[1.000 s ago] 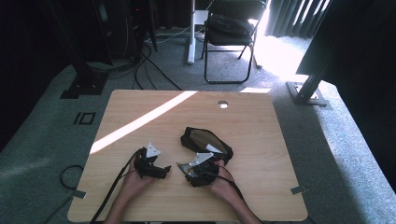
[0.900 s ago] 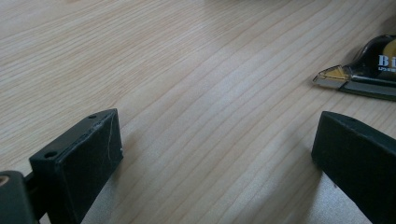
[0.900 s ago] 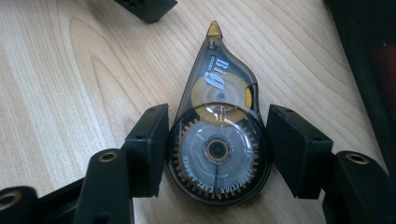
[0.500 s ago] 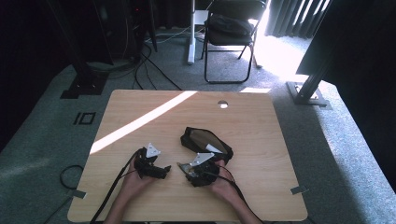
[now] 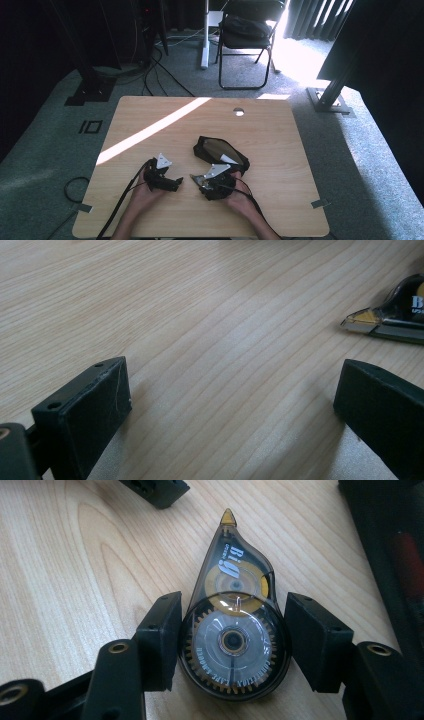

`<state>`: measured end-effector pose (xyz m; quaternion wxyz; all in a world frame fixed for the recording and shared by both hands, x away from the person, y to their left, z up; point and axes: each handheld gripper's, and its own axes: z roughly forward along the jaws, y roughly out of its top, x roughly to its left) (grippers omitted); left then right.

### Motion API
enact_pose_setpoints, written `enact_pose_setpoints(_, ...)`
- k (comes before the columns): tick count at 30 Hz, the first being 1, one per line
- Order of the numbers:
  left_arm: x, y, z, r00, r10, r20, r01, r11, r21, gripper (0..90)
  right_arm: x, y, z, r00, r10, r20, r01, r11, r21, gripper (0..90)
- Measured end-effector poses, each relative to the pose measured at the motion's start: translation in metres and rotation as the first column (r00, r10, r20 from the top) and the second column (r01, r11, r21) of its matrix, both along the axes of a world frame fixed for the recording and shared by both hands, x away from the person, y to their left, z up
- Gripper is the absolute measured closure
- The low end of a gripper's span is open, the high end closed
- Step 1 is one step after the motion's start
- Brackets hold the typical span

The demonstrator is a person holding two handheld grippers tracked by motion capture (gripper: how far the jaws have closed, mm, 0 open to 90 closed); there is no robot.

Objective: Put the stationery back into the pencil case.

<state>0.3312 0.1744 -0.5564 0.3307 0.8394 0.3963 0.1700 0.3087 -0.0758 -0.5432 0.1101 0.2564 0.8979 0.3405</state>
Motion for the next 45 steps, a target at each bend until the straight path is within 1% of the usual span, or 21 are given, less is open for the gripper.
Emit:
enact_pose_setpoints(14,0.000,0.000,0.000,1.0000,0.000,0.000,0.000,1.0000,-0.001,2.0,-0.002,-0.001,0.010,0.9996,-0.001,0.028,0.001,1.000,0.012,41.7)
enact_pose_setpoints(41,0.000,0.000,0.000,1.0000,0.001,0.001,-0.001,1.0000,-0.001,2.0,-0.007,-0.009,0.037,0.9958,-0.003,0.092,-0.002,0.999,0.051,41.7)
enact_pose_setpoints(45,0.000,0.000,0.000,1.0000,0.001,0.001,-0.001,1.0000,-0.001,2.0,-0.008,-0.011,0.041,0.9956,-0.007,0.094,0.001,0.998,0.063,41.7)
